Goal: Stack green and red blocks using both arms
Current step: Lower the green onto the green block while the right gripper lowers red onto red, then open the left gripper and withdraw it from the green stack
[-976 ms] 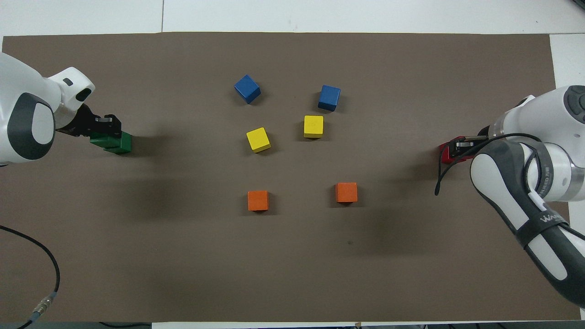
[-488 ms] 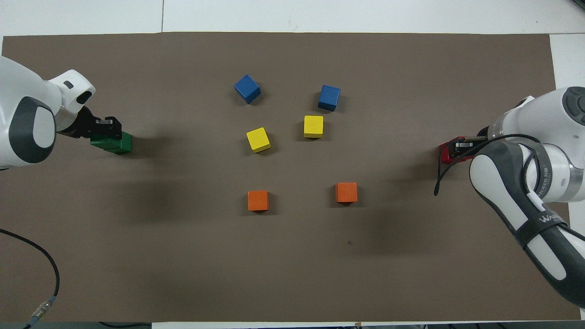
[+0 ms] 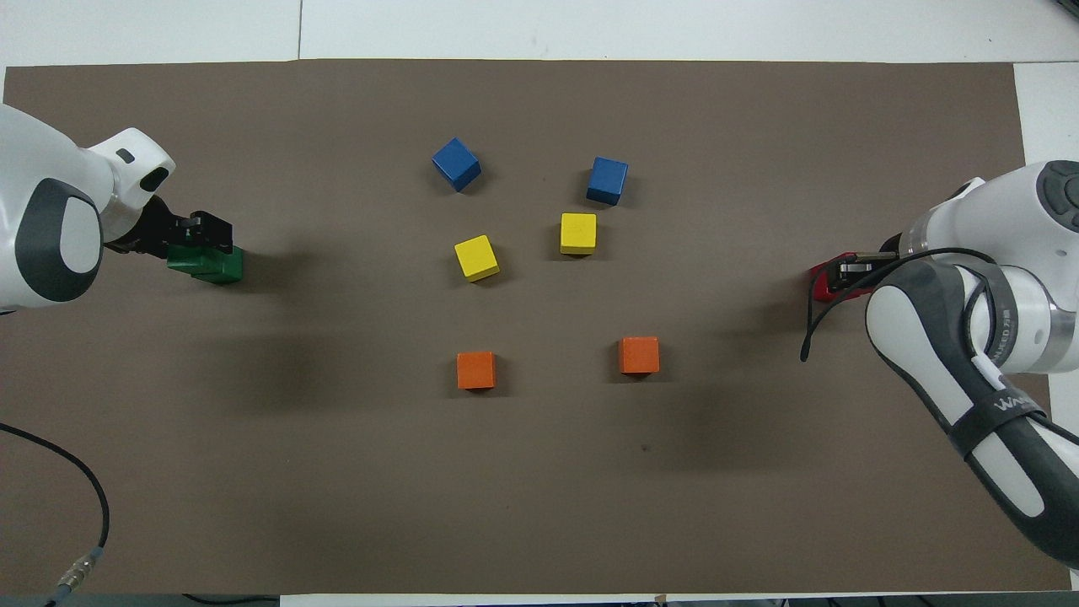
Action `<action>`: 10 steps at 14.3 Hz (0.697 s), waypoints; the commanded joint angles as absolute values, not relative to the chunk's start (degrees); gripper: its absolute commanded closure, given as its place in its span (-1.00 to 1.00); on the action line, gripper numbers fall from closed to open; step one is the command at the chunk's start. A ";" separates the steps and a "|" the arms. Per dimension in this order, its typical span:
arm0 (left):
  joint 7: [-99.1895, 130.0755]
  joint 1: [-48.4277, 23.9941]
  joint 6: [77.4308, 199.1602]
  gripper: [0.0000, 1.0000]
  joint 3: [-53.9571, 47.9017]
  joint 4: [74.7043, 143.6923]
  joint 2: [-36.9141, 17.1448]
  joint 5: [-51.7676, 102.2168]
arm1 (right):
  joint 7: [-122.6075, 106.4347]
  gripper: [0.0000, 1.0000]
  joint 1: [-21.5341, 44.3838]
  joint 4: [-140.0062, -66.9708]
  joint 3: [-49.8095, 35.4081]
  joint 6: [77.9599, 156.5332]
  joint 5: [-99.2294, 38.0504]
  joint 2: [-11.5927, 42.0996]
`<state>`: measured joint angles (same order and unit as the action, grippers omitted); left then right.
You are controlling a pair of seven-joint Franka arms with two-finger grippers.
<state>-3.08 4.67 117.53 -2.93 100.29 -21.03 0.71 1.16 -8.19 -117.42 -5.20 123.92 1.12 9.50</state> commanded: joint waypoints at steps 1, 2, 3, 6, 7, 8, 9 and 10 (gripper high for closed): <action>-2.63 4.22 116.99 -1.00 -2.37 101.95 -17.15 0.53 | 1.14 1.00 -8.88 -118.30 -5.71 125.07 0.44 8.96; -2.72 4.22 115.16 -1.00 -2.37 101.52 -15.75 0.53 | 1.14 1.00 -8.88 -118.30 -5.71 125.16 0.53 8.96; -2.72 4.22 112.79 -1.00 -2.37 100.82 -14.69 0.53 | 1.06 1.00 -8.88 -118.21 -5.71 125.33 0.53 9.49; -2.72 4.13 104.53 -1.00 -2.46 97.48 -11.70 0.53 | 1.05 1.00 -8.96 -118.21 -5.71 125.51 0.53 9.67; -2.72 4.13 102.67 -1.00 -2.46 97.47 -9.95 0.53 | 0.97 1.00 -8.96 -118.21 -5.71 125.51 0.53 9.67; -2.72 4.13 100.92 -1.00 -2.46 97.47 -8.28 0.53 | 1.05 1.00 -8.88 -118.21 -5.71 125.51 0.53 9.67; -2.64 4.13 99.42 -1.00 -2.55 97.47 -6.87 0.53 | 0.97 1.00 -8.96 -118.21 -5.71 125.51 0.53 9.67; -2.64 4.13 98.01 -1.00 -2.64 97.73 -5.55 0.53 | 1.05 1.00 -8.96 -118.21 -5.71 125.51 0.53 9.67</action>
<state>-3.08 4.67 101.02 -2.97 96.99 -8.43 0.71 1.16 -8.19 -117.48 -5.20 124.19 1.12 9.94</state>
